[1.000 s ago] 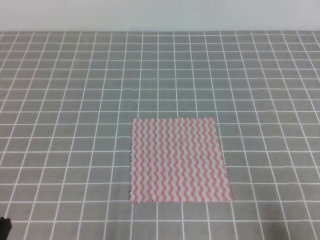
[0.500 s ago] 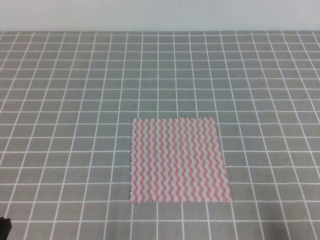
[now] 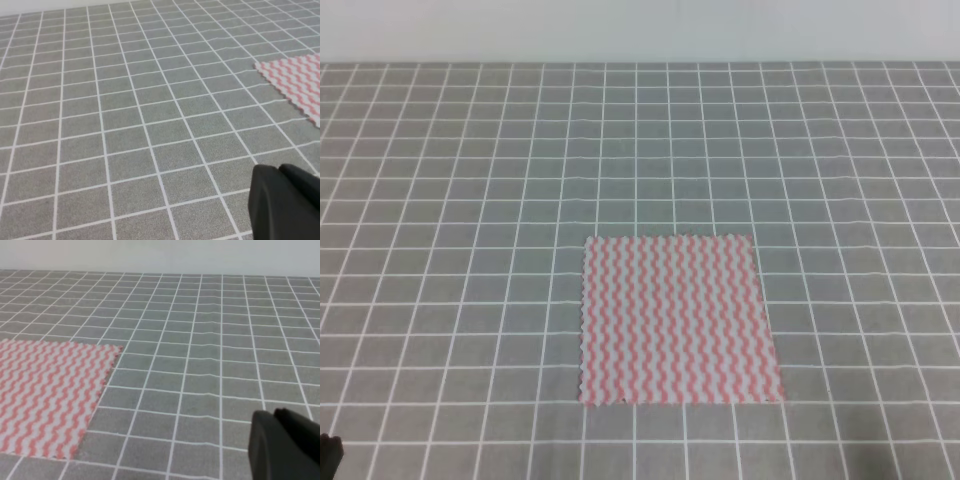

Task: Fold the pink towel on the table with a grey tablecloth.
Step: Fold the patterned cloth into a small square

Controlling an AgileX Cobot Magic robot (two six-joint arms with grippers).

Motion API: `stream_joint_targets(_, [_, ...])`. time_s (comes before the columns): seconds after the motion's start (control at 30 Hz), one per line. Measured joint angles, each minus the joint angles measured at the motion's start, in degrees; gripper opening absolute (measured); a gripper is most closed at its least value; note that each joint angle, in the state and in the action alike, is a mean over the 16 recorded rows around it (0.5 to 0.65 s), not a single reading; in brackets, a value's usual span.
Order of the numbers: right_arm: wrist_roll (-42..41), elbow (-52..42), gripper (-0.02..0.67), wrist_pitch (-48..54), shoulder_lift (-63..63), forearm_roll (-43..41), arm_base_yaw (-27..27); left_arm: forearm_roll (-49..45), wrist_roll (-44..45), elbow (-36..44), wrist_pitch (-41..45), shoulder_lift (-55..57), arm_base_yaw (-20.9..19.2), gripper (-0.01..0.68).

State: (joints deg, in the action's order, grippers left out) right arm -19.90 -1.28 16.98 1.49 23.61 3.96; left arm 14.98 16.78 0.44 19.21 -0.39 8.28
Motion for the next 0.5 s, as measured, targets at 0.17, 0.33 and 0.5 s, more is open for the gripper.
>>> stream_joint_targets(0.17, [-0.01, 0.1, -0.016, 0.11, -0.11, 0.45, 0.0, 0.0, 0.0, 0.0, 0.0, -0.09, 0.0, -0.002])
stream_joint_targets(0.33, [-0.01, 0.2, -0.016, 0.11, -0.23, 0.51, 0.0, -0.01, 0.0, -0.09, 0.06, -0.08, 0.0, -0.002])
stream_joint_targets(0.5, [-0.02, 0.3, -0.016, 0.16, -0.34, 0.54, 0.0, -0.01, 0.01, -0.09, 0.13, -0.08, 0.0, -0.002])
